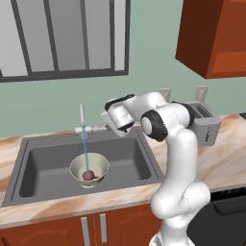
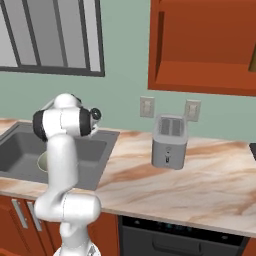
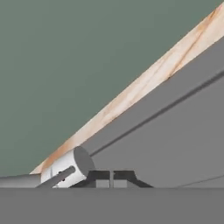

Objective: Pick the onion from the cabinet and place it in the bowl. Then pick the bowl and place it in the sink. Then turn on the sink facuet.

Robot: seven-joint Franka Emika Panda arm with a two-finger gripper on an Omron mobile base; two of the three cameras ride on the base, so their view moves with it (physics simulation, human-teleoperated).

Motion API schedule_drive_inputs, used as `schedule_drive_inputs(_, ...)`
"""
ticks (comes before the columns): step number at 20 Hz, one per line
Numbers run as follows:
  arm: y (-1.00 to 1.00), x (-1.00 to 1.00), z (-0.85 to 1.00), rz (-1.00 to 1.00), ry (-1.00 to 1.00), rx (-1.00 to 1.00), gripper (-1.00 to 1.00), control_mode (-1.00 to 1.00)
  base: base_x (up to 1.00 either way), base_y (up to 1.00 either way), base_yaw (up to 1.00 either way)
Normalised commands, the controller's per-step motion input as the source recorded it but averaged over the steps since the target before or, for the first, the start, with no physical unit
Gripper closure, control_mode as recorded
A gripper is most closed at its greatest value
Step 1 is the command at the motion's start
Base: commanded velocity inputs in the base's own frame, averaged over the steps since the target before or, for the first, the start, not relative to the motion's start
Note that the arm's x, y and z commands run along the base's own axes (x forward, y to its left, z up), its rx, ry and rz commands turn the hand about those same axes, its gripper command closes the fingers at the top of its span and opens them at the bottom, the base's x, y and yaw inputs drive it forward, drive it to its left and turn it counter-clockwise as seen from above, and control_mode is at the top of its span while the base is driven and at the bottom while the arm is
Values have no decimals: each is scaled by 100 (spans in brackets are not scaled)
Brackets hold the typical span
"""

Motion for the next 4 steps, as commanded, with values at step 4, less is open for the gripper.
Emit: schedule_drive_inputs(4,-44,0,0,-6,11,8,100,-100,0,0,0)
